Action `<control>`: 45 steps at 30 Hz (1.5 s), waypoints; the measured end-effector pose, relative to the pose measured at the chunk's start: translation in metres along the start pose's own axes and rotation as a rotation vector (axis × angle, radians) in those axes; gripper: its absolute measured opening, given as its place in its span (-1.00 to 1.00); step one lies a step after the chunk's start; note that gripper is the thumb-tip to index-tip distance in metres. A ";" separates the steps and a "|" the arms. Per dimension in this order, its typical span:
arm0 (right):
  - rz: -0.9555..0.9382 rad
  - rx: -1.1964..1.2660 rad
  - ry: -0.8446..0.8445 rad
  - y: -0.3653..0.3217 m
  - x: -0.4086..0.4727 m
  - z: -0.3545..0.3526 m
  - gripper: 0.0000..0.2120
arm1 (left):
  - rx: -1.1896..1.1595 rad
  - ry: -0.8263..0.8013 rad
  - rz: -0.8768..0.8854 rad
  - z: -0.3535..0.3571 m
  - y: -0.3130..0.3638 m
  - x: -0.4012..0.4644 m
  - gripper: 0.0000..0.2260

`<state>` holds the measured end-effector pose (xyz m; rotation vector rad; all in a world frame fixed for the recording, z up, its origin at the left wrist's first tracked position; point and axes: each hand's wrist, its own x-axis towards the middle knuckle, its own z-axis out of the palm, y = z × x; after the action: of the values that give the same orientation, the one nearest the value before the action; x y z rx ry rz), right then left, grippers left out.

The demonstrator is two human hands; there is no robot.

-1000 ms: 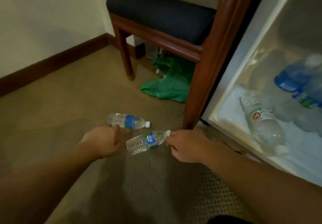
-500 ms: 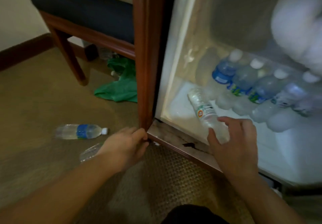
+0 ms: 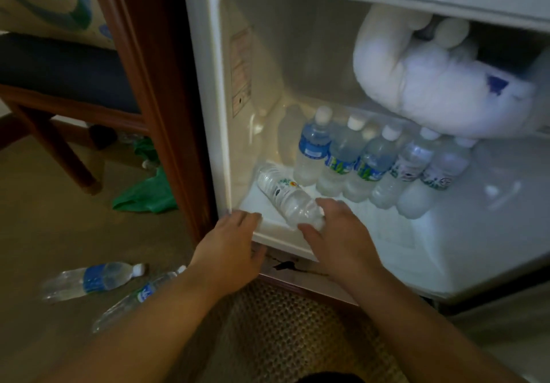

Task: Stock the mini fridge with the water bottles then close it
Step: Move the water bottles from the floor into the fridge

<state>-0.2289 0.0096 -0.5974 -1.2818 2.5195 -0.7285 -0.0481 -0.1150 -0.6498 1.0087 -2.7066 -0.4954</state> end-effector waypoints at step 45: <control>-0.338 -0.458 0.220 -0.098 0.161 -0.067 -0.49 | 0.147 -0.320 0.045 0.017 0.007 0.002 -0.26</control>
<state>-0.2842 -0.1463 -0.4850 -1.9077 2.7846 -0.3732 -0.0595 -0.1075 -0.6629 0.9742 -3.0821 -0.4924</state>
